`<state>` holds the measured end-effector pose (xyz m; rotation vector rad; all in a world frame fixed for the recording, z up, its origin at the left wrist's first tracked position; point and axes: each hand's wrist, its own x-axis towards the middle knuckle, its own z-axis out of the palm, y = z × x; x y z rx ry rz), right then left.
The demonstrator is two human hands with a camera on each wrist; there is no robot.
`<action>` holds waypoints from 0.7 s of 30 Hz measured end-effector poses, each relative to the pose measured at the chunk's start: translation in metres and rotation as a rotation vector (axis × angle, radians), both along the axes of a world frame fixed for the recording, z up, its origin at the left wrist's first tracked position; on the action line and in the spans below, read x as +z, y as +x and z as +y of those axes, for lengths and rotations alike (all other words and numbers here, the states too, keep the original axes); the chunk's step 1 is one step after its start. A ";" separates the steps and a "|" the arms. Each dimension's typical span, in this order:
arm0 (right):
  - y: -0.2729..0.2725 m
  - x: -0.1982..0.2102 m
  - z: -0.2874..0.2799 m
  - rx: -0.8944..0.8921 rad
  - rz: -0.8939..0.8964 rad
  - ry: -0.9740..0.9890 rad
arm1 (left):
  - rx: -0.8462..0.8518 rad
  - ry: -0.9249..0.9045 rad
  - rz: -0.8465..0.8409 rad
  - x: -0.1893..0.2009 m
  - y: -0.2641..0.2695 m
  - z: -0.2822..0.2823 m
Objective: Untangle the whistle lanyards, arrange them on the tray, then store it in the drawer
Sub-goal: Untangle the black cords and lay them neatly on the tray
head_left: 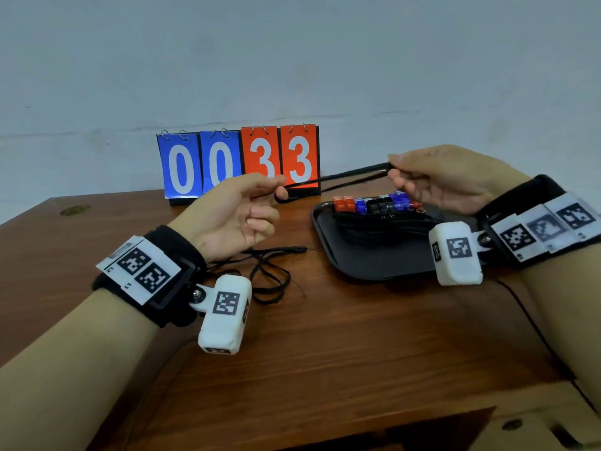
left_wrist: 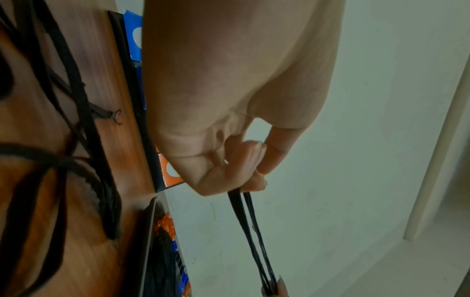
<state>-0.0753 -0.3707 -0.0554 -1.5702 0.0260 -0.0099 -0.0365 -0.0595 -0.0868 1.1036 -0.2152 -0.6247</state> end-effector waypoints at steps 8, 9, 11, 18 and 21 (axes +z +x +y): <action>-0.023 -0.028 -0.051 -0.029 0.073 0.103 | -0.157 0.102 0.026 0.011 -0.011 -0.045; -0.024 -0.030 -0.056 -0.039 0.072 0.115 | -0.144 0.095 0.036 0.010 -0.011 -0.051; -0.026 -0.033 -0.064 -0.071 0.068 0.125 | -0.126 0.074 0.063 0.004 -0.010 -0.061; -0.022 -0.047 -0.080 -0.202 0.094 -0.116 | -0.105 0.034 0.138 -0.022 -0.006 -0.080; -0.019 -0.050 -0.085 -0.215 0.120 -0.237 | -0.083 0.040 0.163 -0.026 -0.006 -0.081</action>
